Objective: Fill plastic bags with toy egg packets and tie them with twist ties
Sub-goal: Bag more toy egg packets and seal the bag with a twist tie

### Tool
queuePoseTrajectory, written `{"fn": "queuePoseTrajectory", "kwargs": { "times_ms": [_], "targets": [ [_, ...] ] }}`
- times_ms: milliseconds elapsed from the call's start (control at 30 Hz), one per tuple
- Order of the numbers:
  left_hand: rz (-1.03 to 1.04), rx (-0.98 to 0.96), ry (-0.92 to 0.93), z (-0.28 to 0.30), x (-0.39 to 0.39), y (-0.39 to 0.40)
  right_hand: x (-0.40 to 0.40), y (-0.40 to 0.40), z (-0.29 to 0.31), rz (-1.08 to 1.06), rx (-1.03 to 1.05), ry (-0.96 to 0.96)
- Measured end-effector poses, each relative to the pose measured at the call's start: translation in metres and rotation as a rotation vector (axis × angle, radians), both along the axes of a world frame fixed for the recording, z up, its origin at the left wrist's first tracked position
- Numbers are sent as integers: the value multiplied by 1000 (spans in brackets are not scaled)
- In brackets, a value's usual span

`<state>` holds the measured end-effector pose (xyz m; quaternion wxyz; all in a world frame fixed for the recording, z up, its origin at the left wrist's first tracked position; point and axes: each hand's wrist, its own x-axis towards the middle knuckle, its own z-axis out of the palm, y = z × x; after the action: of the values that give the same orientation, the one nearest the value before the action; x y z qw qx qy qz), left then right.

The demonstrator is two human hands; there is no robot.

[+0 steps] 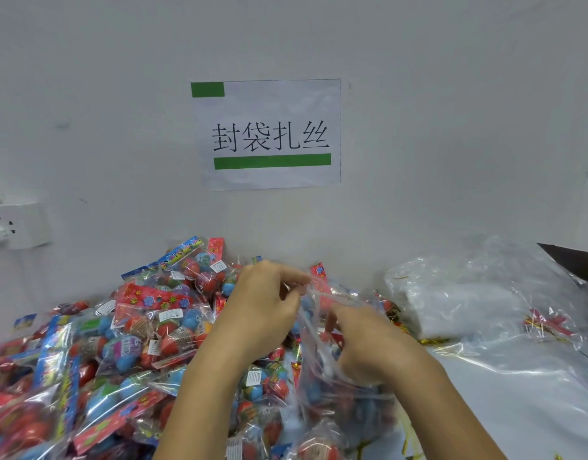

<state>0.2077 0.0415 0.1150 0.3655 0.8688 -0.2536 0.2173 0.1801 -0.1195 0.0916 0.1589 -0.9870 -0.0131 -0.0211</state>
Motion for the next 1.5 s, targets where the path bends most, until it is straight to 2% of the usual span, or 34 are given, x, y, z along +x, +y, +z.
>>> {"fn": "queuePoseTrajectory", "kwargs": {
  "times_ms": [200,433,600,667,767,800,933,1100,1300,1367,1500],
  "targets": [
    [-2,-52,21,0,-1,-2,-3,-9,6,-4,34,-14],
    [72,-261,30,1,2,-3,-14,-34,34,34,181,-215],
    [79,-309,4,-1,-1,-8,-28,-46,47,183,177,-121],
    [97,-317,-15,0,-1,-9,-26,-47,50,211,275,-270],
    [115,-336,-17,2,0,-11,-17,-42,48,141,592,-698],
    [113,-331,-12,2,0,-12,-13,-39,46,121,626,-753],
    [98,-230,39,-5,1,-12,-3,-36,30,98,570,-622],
    [108,-182,6,-5,6,1,-8,-43,34,95,586,-638],
    [212,-177,-57,-3,5,-1,-17,-49,38,83,220,-383],
    [198,-192,-56,-3,4,-3,-15,-47,38,65,209,-449],
    [187,-278,-57,-1,4,-4,-10,-48,39,81,387,-749]
  ]
}}
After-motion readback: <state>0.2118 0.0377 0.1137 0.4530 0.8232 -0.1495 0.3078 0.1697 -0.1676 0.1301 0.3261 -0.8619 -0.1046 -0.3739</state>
